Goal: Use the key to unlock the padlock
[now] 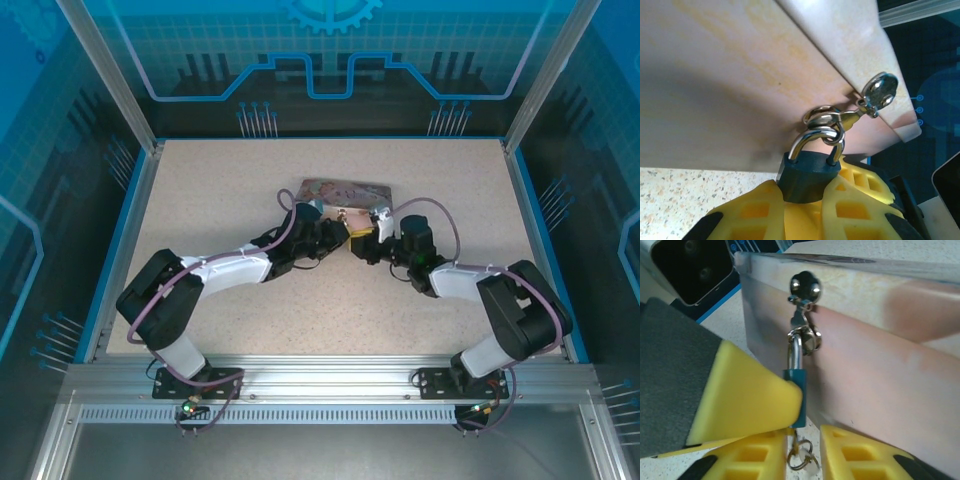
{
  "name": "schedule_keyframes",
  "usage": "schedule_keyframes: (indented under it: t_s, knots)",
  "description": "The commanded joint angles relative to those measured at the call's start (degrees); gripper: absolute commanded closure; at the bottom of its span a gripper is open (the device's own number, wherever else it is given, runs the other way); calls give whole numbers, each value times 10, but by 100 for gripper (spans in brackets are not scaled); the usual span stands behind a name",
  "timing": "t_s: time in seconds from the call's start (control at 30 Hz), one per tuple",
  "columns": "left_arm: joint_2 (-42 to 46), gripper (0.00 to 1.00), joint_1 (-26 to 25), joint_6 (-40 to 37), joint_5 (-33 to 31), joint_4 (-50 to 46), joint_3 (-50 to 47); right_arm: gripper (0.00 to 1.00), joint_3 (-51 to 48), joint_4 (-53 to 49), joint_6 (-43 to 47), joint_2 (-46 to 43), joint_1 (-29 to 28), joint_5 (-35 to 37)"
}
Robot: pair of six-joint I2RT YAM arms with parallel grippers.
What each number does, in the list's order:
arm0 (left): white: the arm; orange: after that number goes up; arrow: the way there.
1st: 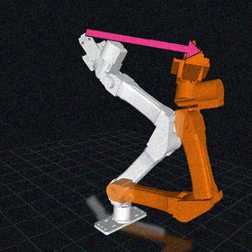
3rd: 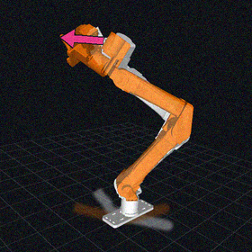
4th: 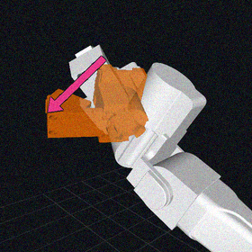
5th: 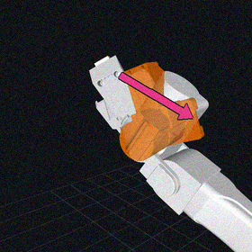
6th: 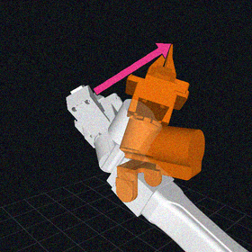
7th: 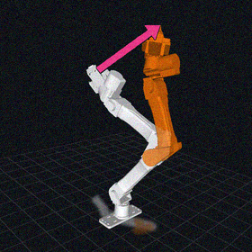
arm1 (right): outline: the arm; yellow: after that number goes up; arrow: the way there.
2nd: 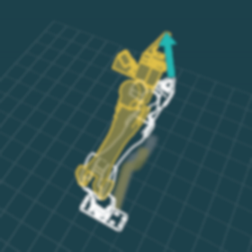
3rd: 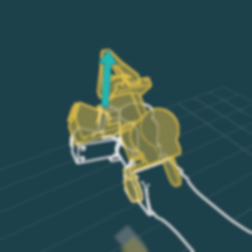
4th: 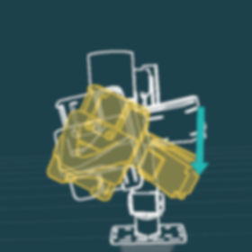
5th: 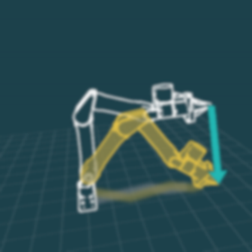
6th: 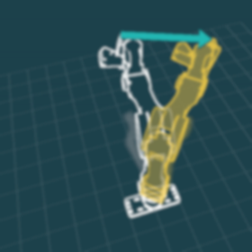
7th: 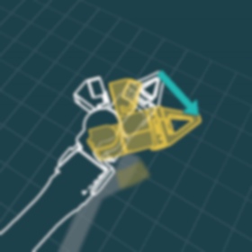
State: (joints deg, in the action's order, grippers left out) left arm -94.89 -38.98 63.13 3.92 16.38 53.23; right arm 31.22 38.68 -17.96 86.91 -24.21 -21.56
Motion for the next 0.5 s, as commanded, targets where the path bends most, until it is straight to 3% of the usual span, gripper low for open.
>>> schedule_keyframes:
  t_s: [0.0,0.27,0.47]
  knots:
    - [-1,100,-2,-8,14,3,17,69,-24,25,11,-30,15,-7]
    - [-6,100,1,-6,14,10,16,55,-78,5,10,-94,39,-41]
    - [-6,100,1,-5,16,16,13,58,-76,39,-21,-63,35,-75]
